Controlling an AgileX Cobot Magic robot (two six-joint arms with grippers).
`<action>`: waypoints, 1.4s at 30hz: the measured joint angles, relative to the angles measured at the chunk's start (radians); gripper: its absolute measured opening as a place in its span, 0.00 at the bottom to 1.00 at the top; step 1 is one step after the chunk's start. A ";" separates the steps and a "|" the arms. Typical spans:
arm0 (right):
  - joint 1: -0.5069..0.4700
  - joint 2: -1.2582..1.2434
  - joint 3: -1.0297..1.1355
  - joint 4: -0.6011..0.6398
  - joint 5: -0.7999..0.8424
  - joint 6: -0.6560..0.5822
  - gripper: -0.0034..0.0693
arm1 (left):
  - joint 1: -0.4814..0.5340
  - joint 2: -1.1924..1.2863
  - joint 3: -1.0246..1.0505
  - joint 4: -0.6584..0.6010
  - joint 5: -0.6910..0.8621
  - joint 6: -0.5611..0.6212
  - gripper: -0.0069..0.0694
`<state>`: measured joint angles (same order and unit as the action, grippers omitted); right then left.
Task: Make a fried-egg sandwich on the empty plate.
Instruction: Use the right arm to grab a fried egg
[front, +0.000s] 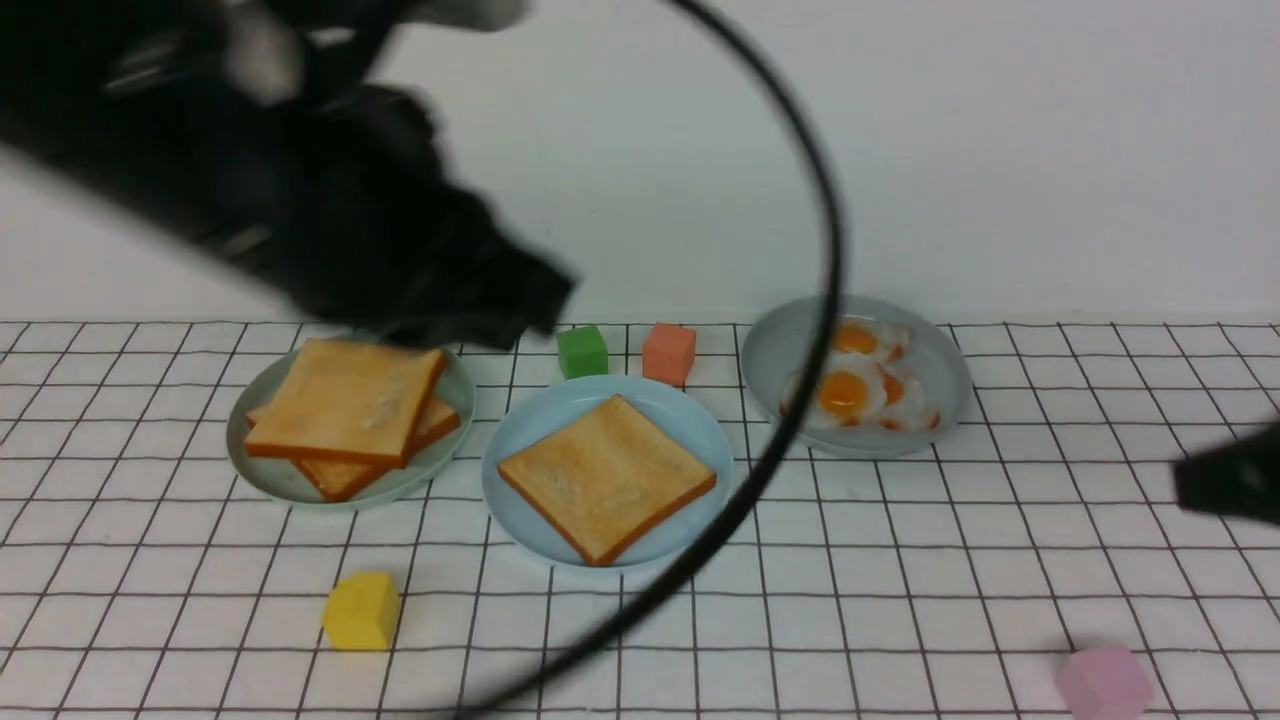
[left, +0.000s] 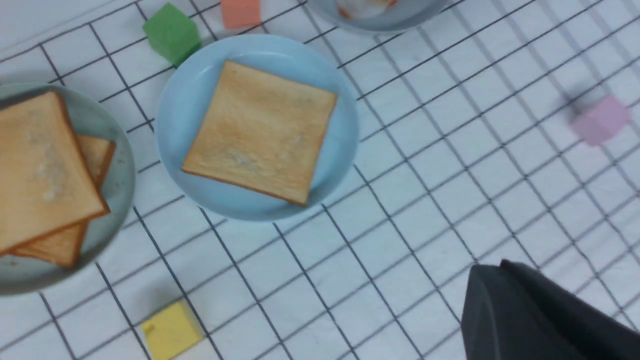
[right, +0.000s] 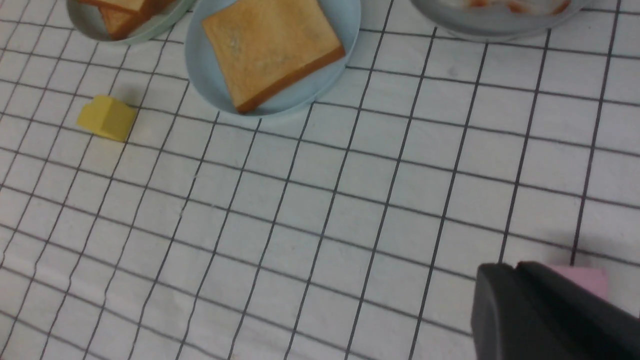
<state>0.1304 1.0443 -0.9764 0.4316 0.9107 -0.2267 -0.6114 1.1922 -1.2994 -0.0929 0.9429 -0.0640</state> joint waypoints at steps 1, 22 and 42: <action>0.003 0.054 -0.026 0.000 -0.010 -0.006 0.12 | 0.000 -0.084 0.073 -0.011 -0.040 0.001 0.07; 0.059 1.012 -0.761 -0.209 -0.053 -0.013 0.55 | 0.000 -0.862 0.785 -0.031 -0.564 0.004 0.07; 0.059 1.308 -1.033 -0.207 -0.102 0.037 0.63 | 0.000 -0.862 0.785 -0.033 -0.673 0.005 0.07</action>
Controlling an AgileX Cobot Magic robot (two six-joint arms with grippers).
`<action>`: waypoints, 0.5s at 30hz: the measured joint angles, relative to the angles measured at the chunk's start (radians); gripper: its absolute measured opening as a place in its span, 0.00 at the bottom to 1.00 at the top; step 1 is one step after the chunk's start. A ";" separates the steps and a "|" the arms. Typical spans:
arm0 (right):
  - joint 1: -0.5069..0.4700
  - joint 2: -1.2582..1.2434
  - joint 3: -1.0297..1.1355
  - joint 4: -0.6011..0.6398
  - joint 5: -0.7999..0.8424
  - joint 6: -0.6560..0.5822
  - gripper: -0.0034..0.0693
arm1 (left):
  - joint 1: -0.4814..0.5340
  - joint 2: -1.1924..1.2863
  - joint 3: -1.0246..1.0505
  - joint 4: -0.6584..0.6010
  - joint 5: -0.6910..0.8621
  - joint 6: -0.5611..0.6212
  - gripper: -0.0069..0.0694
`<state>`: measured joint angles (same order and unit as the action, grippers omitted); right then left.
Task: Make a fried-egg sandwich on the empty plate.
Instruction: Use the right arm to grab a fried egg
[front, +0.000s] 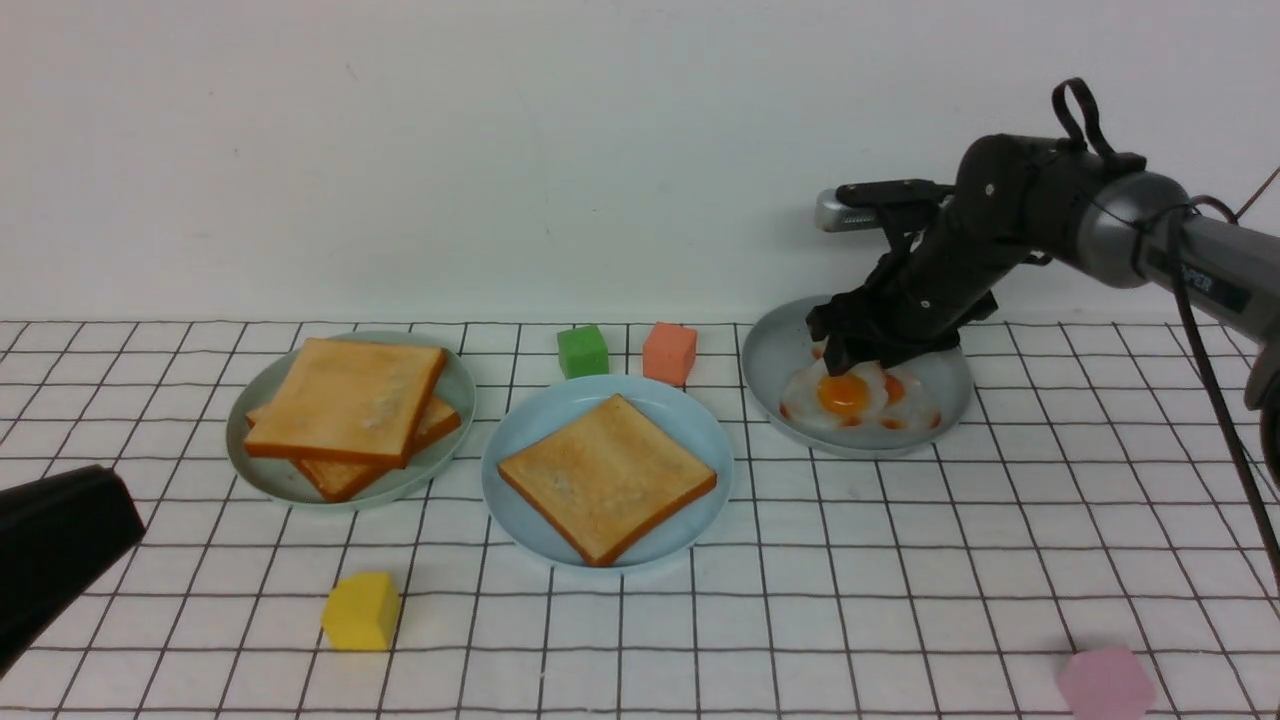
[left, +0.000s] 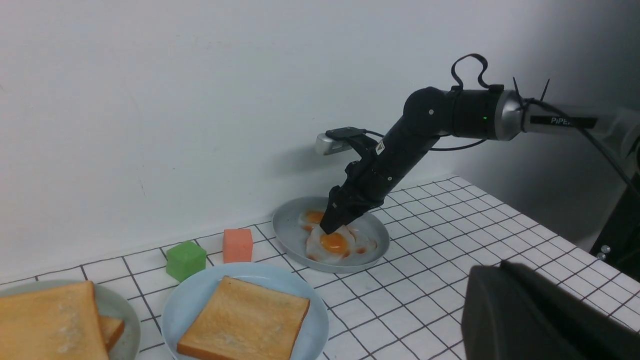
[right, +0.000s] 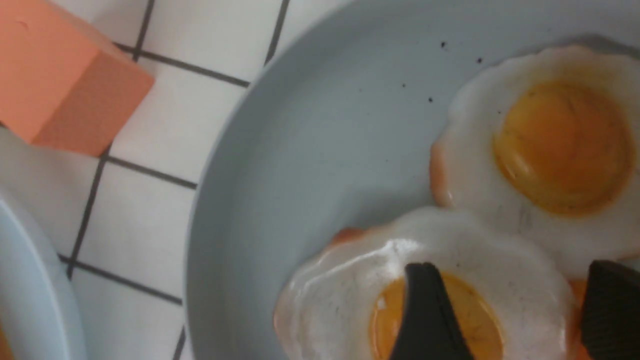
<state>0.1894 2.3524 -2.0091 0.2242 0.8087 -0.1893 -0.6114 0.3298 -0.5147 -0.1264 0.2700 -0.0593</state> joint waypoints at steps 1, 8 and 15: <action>0.000 0.001 0.000 0.000 -0.007 0.001 0.63 | 0.000 0.000 0.000 0.000 0.000 0.000 0.07; 0.000 0.018 -0.001 0.000 -0.038 0.001 0.63 | 0.000 0.000 0.000 -0.014 0.002 -0.003 0.07; 0.000 0.019 -0.001 0.001 -0.038 0.008 0.61 | 0.000 0.000 0.000 -0.041 0.002 -0.004 0.07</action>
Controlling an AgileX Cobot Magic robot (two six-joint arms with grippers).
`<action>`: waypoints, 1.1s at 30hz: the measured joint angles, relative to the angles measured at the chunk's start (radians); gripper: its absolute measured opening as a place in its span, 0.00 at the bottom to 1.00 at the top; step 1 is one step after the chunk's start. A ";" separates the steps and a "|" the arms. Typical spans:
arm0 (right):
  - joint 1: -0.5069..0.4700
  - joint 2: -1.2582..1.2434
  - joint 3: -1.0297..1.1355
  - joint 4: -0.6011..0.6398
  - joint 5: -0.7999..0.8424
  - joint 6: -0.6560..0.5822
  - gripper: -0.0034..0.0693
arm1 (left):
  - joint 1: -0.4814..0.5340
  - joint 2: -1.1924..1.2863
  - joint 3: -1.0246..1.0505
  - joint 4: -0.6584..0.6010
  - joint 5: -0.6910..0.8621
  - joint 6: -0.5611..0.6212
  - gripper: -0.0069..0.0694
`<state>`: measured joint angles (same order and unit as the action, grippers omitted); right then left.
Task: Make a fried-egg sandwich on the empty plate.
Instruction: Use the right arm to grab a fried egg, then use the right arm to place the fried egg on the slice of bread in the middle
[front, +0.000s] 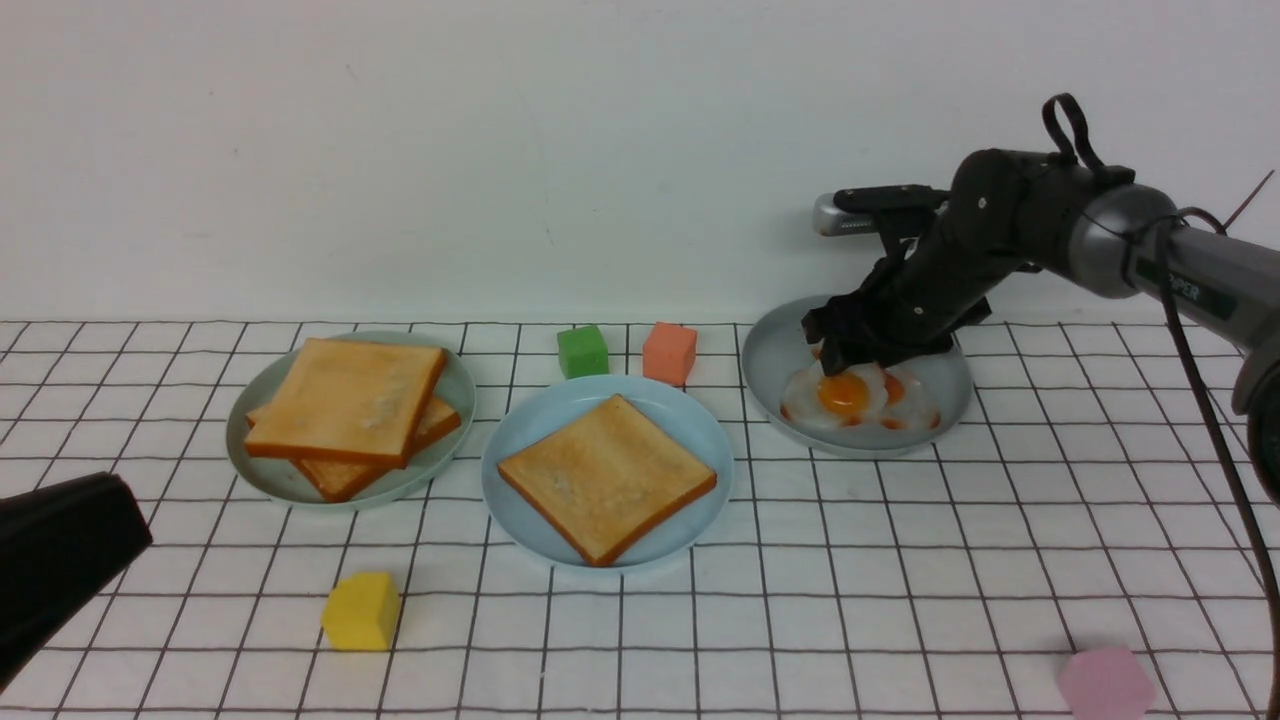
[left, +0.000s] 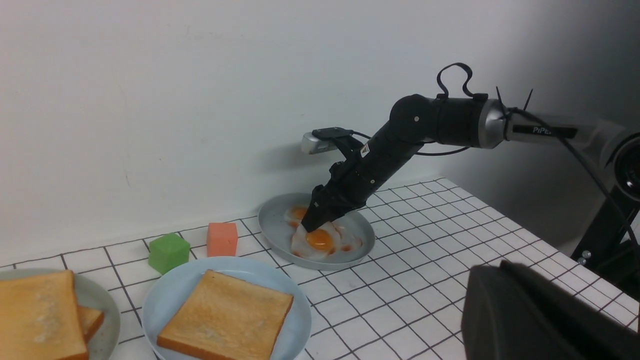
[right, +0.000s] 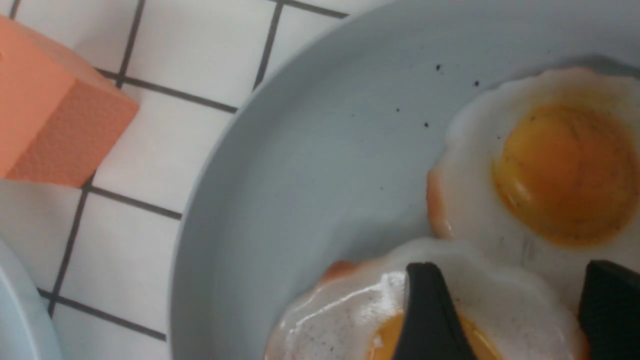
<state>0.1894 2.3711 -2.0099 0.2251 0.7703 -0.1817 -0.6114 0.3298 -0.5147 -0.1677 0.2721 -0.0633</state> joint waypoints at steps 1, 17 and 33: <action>0.000 0.001 -0.001 0.000 0.000 0.000 0.60 | 0.000 0.000 0.000 0.000 0.000 0.000 0.07; -0.003 -0.012 -0.009 0.003 0.034 0.000 0.24 | 0.000 0.000 0.000 -0.003 0.000 0.000 0.08; -0.002 -0.215 -0.006 0.074 0.152 -0.029 0.15 | 0.000 0.000 0.000 -0.003 0.000 0.000 0.09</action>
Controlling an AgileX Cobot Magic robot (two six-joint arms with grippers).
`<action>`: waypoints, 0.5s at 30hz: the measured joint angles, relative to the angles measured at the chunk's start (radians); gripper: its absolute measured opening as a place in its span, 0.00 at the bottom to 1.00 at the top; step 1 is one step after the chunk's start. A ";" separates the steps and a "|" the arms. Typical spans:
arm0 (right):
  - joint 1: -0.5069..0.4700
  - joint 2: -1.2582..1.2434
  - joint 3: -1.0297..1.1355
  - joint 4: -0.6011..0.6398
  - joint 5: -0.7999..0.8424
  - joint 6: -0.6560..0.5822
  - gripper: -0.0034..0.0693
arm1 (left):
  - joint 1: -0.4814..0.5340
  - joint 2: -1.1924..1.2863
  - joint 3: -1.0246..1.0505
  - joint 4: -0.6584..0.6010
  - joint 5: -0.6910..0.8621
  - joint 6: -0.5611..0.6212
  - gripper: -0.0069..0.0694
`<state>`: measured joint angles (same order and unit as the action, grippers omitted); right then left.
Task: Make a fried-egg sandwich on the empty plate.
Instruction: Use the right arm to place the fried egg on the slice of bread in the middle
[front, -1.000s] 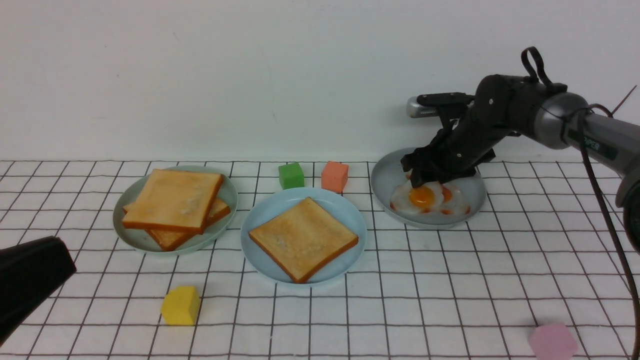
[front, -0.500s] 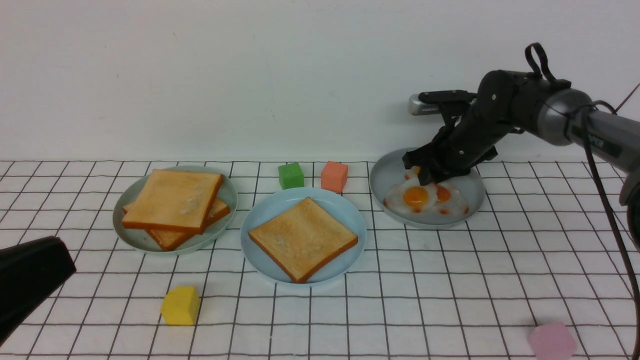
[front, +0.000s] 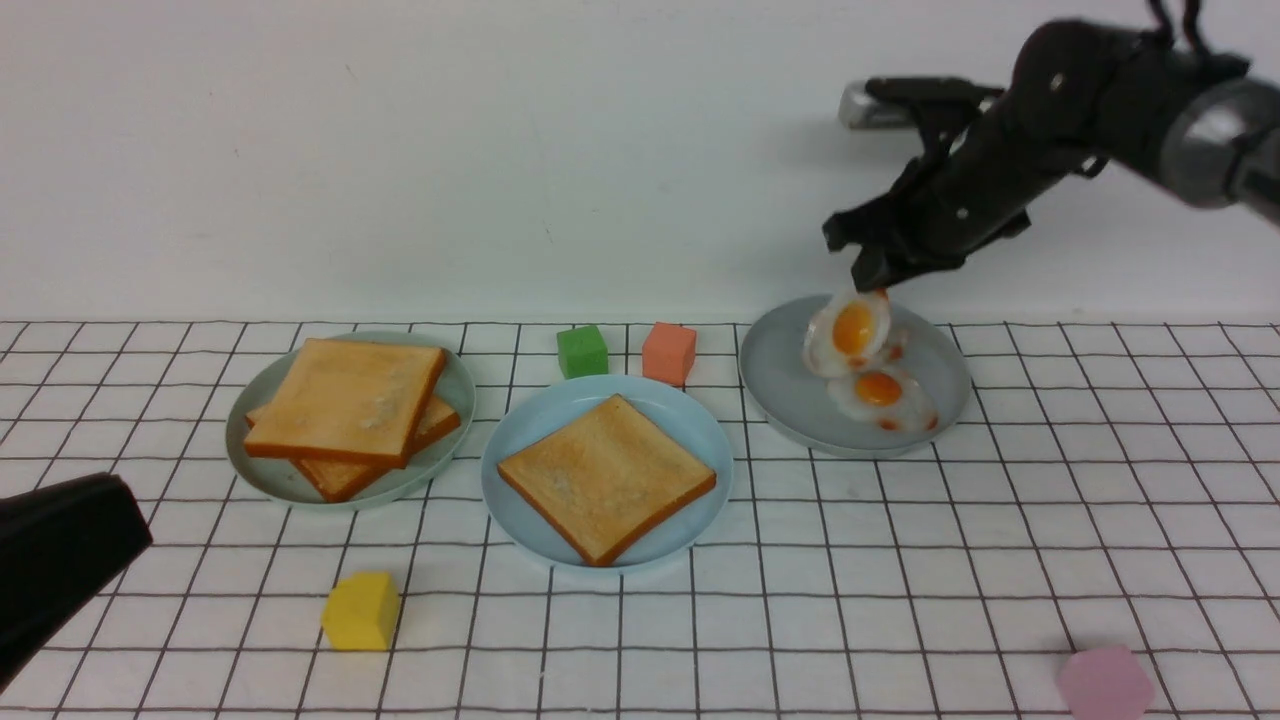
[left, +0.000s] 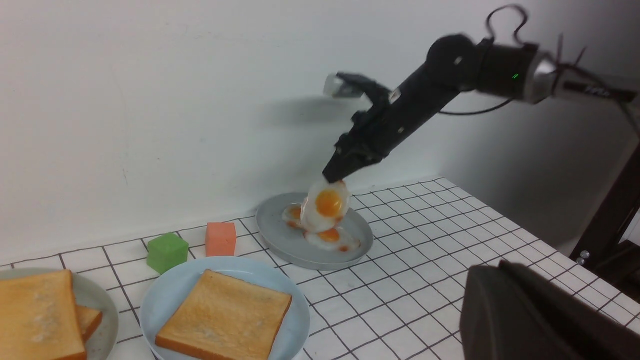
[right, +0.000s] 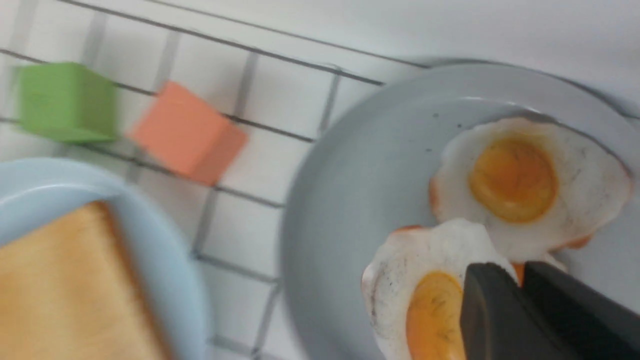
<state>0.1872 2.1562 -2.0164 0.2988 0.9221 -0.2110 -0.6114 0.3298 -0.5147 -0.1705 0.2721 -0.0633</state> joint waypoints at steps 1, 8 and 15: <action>0.001 -0.032 0.000 0.034 0.032 -0.013 0.15 | 0.000 0.000 0.000 0.000 0.000 0.000 0.09; 0.016 -0.156 -0.002 0.297 0.255 -0.069 0.15 | 0.000 0.000 0.000 0.027 0.008 0.000 0.10; 0.135 -0.105 0.098 0.414 0.233 -0.096 0.15 | 0.000 0.000 0.000 0.038 0.062 0.000 0.10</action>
<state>0.3226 2.0511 -1.9184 0.7127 1.1550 -0.3072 -0.6114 0.3298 -0.5147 -0.1325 0.3339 -0.0633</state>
